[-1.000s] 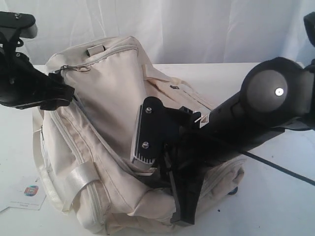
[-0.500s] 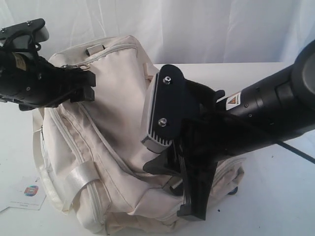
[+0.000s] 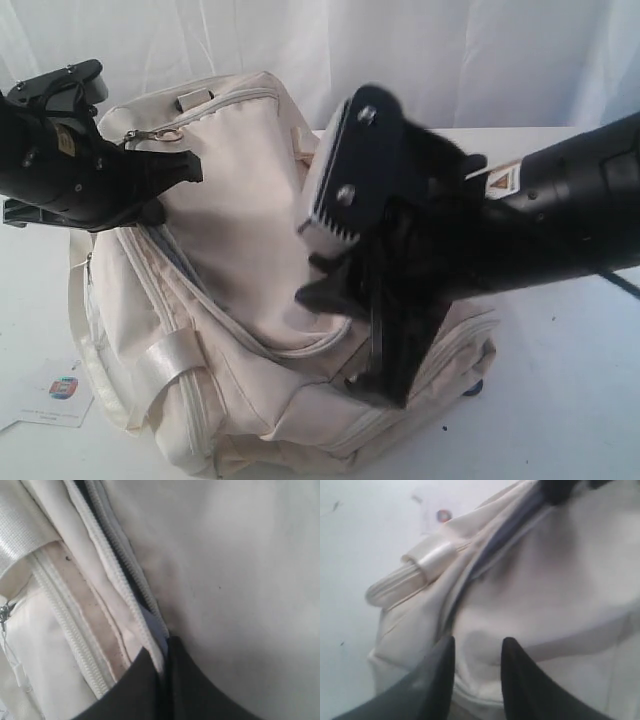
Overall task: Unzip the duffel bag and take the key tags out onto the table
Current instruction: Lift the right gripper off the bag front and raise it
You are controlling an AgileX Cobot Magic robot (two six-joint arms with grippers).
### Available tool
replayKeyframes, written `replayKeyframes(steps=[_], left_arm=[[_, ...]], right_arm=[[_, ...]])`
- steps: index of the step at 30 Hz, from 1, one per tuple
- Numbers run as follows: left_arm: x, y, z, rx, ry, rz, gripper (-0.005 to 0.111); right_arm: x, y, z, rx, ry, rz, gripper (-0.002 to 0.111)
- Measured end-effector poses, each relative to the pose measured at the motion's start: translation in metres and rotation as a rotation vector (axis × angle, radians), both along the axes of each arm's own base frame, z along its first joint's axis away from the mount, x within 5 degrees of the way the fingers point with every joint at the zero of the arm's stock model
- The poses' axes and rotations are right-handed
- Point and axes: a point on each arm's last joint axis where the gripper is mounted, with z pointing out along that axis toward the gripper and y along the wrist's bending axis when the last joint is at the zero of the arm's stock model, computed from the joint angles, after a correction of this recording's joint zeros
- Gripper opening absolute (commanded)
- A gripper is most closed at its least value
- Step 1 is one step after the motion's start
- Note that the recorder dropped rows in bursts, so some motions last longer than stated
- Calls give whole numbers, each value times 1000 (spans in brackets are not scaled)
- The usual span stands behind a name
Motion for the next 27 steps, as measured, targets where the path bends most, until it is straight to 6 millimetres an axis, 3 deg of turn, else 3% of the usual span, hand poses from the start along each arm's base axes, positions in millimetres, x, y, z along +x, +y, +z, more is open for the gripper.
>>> replayKeyframes(steps=[5,8,11,13,16,18,20,23,27], left_arm=[[0,1,0,10,-5,-9,1],[0,1,0,50,-25,-59,1],[0,1,0,82,-38,-98,1],[0,1,0,94,-44,-113,1],[0,1,0,96,-45,-116,1],[0,1,0,101,-47,-122,1],[0,1,0,103,-48,-125,1],[0,1,0,106,-49,-128,1],[0,1,0,107,-50,-130,1]], right_arm=[[27,-17,30,161,-53,-312,4],[72,-12,53,254,-40,-468,0],[118,3,60,256,8,-543,0],[145,22,53,100,66,-475,0],[166,49,42,-107,109,-218,0],[176,66,38,-126,92,-59,0],[186,76,38,-125,-39,66,2],[193,81,32,-181,-222,223,12],[193,87,27,-157,-250,291,34]])
